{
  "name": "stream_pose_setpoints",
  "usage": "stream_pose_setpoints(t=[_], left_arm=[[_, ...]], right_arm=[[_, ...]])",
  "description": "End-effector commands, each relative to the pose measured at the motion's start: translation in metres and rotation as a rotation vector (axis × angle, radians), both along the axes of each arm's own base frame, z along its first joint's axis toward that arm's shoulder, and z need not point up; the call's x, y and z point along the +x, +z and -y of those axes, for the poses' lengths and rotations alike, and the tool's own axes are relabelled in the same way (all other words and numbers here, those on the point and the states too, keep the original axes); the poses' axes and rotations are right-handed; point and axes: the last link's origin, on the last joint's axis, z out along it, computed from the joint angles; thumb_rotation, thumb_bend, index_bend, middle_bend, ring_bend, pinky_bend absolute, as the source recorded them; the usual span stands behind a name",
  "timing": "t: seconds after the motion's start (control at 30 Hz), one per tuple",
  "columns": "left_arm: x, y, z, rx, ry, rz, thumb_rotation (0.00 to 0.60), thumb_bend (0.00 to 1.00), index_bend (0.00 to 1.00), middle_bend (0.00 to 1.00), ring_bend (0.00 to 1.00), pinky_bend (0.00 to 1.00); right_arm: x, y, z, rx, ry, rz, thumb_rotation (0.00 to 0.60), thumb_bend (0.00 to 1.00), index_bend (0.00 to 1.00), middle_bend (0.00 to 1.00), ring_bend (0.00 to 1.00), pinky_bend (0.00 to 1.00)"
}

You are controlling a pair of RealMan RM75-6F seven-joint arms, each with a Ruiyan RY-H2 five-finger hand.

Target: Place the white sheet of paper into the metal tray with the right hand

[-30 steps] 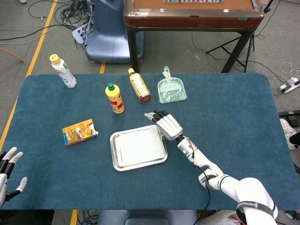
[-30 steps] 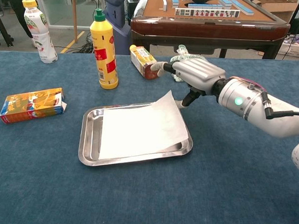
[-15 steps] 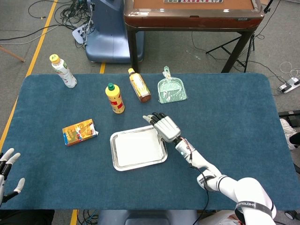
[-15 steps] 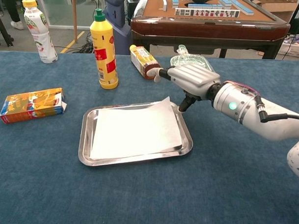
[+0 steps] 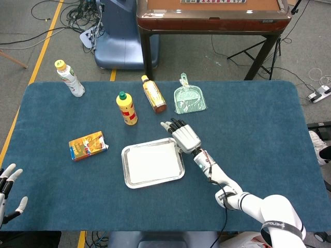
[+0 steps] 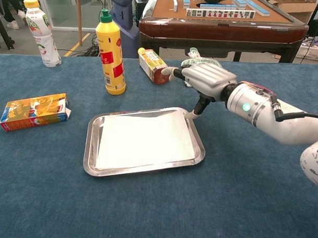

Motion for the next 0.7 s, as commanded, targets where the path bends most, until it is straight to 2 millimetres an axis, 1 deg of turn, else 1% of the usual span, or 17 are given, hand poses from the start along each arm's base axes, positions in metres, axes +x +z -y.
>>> stream_pose_setpoints(t=[0.03, 0.3, 0.37, 0.5, 0.6, 0.7], left_arm=[[0.0, 0.0, 0.0, -0.001, -0.001, 0.0, 0.6, 0.31, 0.17, 0.08, 0.06, 0.01], [0.002, -0.001, -0.002, -0.004, -0.007, -0.001, 0.6, 0.31, 0.17, 0.08, 0.06, 0.01], [0.002, -0.001, -0.002, -0.002, -0.009, -0.002, 0.6, 0.31, 0.17, 0.08, 0.06, 0.01], [0.002, 0.0, -0.003, -0.001, -0.011, -0.006, 0.6, 0.31, 0.17, 0.08, 0.06, 0.01], [0.002, 0.001, -0.005, 0.001, -0.013, -0.006, 0.6, 0.31, 0.17, 0.08, 0.06, 0.01], [0.002, 0.001, -0.007, -0.001, -0.019, -0.004, 0.6, 0.31, 0.17, 0.08, 0.06, 0.01]], right_arm=[[-0.001, 0.004, 0.002, -0.01, -0.004, -0.004, 0.6, 0.0, 0.0, 0.15, 0.07, 0.2], [-0.003, 0.012, 0.003, -0.036, -0.007, 0.005, 0.6, 0.0, 0.0, 0.15, 0.07, 0.2], [-0.005, 0.017, 0.001, -0.045, -0.004, 0.014, 0.6, 0.0, 0.0, 0.15, 0.07, 0.2], [-0.016, 0.037, -0.003, -0.094, 0.004, 0.022, 0.6, 0.0, 0.0, 0.15, 0.07, 0.2], [-0.03, 0.061, -0.011, -0.146, -0.004, 0.029, 0.6, 0.0, 0.0, 0.16, 0.07, 0.2], [-0.047, 0.087, -0.023, -0.196, -0.024, 0.029, 0.6, 0.09, 0.02, 0.2, 0.12, 0.2]])
